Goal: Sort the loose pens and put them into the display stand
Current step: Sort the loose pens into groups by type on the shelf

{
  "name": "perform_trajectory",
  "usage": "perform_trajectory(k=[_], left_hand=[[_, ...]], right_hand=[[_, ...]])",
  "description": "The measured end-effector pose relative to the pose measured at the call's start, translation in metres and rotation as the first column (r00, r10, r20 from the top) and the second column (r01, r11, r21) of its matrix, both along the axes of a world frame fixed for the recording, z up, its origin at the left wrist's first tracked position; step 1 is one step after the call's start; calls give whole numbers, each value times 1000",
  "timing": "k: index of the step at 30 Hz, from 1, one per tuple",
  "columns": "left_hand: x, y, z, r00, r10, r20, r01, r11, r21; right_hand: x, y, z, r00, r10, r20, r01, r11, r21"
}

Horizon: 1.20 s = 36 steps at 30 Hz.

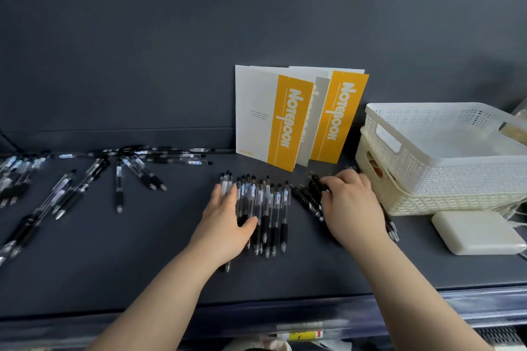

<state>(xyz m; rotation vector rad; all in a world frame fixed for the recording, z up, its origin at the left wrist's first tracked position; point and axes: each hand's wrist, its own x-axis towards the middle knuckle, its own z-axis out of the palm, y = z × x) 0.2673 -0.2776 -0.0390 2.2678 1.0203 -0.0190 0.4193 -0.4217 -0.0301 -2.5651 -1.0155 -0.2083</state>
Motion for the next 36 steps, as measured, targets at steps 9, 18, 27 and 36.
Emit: perform_trajectory(k=[9,18,27,36], left_hand=[[-36,26,9,999,-15,46,16,1000,-18],[-121,102,17,987,78,137,-88,994,69],[-211,180,25,894,339,-292,-237,912,334],[-228,222,16,939,258,-227,-202,949,243]], right_hand=[[-83,75,3,891,430,-147,-442,895,-62],[-134,164,9,826,516,-226,-541,839,-62],[-174,250,1,870,394,-296,-454,875,-169],[-195,296,-5,937,208,-279,-285,920,-271]])
